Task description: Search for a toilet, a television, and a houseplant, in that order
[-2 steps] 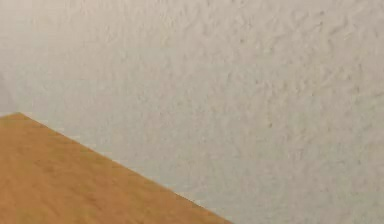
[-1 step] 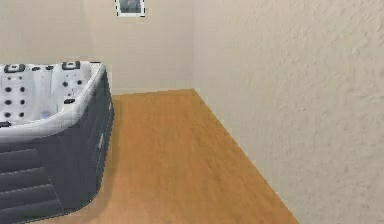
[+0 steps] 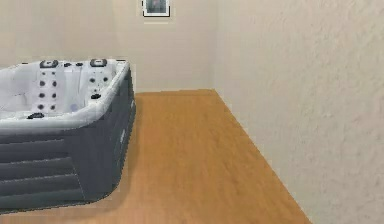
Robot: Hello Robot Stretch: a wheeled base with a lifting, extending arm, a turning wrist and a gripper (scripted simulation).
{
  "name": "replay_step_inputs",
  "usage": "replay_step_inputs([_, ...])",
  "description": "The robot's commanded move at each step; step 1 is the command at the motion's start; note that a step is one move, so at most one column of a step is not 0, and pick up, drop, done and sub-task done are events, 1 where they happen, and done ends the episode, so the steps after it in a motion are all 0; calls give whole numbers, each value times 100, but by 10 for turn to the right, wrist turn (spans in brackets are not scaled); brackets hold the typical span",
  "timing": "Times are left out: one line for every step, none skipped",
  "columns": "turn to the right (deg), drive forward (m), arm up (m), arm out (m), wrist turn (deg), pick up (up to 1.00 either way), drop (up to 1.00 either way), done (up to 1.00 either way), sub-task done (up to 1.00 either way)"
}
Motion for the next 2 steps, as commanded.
replay_step_inputs([0,100,0,0,0,0,0,0,0])
replay_step_inputs([-270,0,0,0,0,0,0,0,0])
